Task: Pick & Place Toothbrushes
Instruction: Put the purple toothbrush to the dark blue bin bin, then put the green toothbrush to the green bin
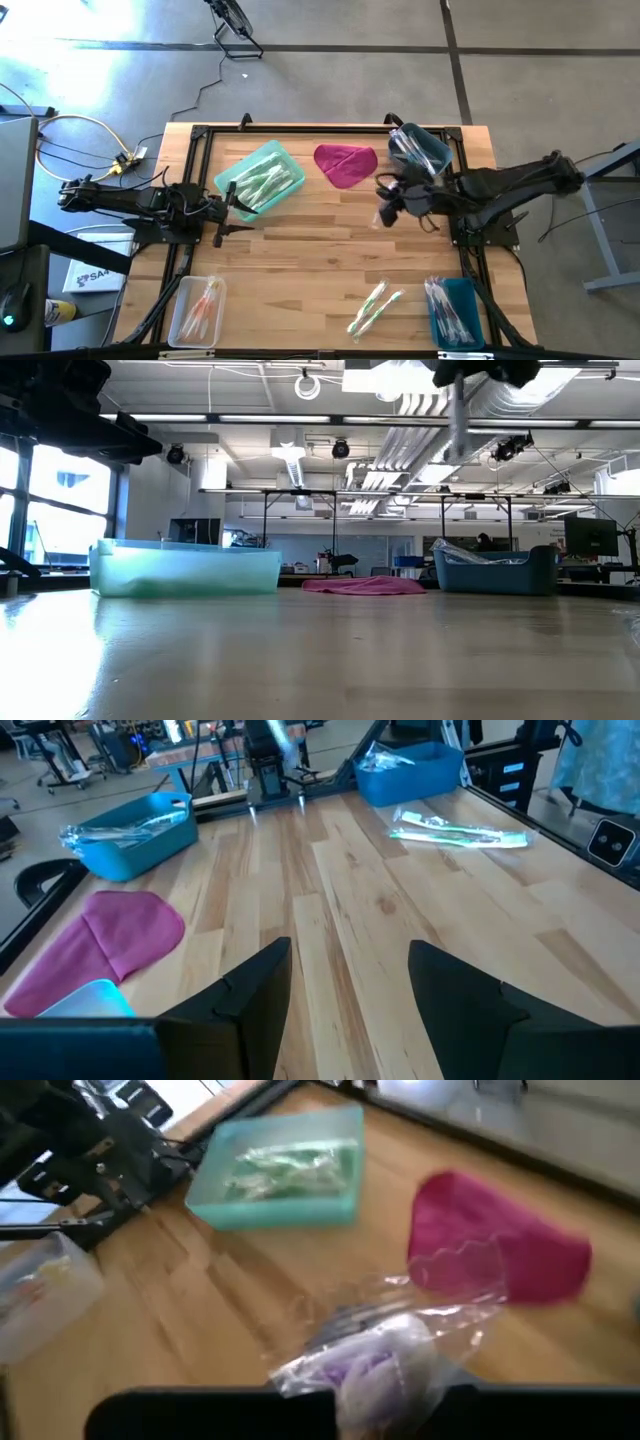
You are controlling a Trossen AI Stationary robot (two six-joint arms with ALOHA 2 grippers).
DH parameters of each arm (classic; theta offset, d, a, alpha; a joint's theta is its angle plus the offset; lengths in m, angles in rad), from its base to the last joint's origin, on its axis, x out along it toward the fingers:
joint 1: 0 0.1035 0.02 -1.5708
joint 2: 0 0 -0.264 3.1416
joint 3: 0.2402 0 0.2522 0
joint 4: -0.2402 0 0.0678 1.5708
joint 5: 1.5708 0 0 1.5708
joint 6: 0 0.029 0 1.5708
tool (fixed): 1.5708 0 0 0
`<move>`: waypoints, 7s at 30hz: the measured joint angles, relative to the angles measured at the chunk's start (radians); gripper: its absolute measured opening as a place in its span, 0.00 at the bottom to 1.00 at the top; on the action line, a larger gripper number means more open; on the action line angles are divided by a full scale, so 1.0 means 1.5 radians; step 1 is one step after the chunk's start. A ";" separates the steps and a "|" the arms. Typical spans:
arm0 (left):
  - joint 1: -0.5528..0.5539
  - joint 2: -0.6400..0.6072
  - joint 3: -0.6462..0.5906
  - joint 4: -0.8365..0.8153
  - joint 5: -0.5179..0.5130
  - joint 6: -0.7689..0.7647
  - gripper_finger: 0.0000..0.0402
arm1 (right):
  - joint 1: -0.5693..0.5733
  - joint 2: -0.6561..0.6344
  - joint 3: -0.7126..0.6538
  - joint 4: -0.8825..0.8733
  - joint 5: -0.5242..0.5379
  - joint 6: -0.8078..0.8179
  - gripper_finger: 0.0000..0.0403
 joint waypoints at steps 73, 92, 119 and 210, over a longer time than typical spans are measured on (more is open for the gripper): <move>0.000 0.001 0.000 0.000 0.003 -0.052 0.49 | 0.580 0.258 -0.041 -0.384 -0.373 0.939 0.25; 0.000 0.001 0.000 0.000 0.003 -0.051 0.49 | 0.437 0.183 -0.040 -0.406 -0.403 0.768 0.25; 0.000 0.001 0.000 0.000 0.003 -0.027 0.49 | 0.198 0.098 -0.040 0.015 -0.144 0.324 0.17; 0.000 0.001 0.001 -0.075 0.002 -0.122 0.49 | 0.286 0.166 -0.055 0.172 -0.194 -0.228 0.17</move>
